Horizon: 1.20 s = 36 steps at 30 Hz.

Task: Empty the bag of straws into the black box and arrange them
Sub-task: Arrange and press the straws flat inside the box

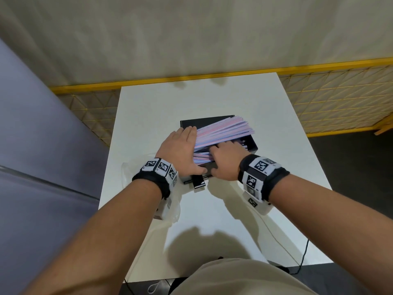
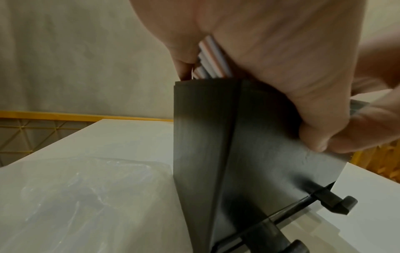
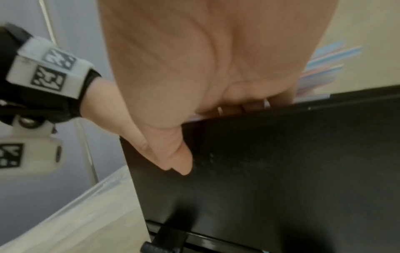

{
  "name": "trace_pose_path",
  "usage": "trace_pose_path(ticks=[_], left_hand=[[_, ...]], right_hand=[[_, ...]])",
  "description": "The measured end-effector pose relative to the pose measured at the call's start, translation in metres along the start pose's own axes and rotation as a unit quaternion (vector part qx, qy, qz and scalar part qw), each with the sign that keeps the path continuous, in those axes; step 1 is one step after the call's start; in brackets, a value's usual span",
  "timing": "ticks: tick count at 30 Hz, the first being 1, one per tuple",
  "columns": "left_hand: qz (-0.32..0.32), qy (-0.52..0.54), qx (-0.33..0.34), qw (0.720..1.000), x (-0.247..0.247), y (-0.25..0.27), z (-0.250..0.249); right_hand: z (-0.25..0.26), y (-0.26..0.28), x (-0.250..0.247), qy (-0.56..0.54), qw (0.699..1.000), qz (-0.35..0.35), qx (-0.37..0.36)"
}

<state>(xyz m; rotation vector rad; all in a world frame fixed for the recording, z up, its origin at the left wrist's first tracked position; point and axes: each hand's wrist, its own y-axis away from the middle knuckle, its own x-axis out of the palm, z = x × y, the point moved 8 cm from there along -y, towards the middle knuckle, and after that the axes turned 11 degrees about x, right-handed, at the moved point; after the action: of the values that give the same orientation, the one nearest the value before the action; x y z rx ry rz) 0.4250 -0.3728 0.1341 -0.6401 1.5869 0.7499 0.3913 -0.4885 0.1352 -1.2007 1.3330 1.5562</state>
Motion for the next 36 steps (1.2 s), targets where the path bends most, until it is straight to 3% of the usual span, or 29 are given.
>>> trace_pose_path(ticks=[3, 10, 15, 23, 30, 36], left_hand=[[-0.004, 0.024, 0.001, 1.000, -0.004, 0.000, 0.003], [-0.032, 0.032, -0.062, 0.997, 0.002, 0.012, 0.018], [-0.108, 0.111, -0.076, 0.985, 0.010, 0.020, 0.019], [-0.132, 0.099, -0.074, 0.983, 0.005, 0.028, 0.012], [-0.129, 0.104, -0.069, 0.984, 0.005, 0.026, 0.012], [-0.124, 0.113, -0.064, 0.984, 0.010, 0.025, 0.014]], right_hand=[[-0.004, 0.012, -0.002, -0.015, 1.000, -0.005, -0.016], [-0.002, 0.033, -0.013, -0.032, 0.991, -0.111, -0.066], [0.012, 0.018, 0.007, -0.018, 0.998, 0.025, -0.058], [0.024, 0.005, 0.014, -0.009, 0.999, -0.005, -0.031], [0.025, -0.015, 0.017, -0.007, 0.994, 0.109, 0.004], [0.023, -0.024, 0.018, -0.003, 0.993, 0.119, 0.023]])
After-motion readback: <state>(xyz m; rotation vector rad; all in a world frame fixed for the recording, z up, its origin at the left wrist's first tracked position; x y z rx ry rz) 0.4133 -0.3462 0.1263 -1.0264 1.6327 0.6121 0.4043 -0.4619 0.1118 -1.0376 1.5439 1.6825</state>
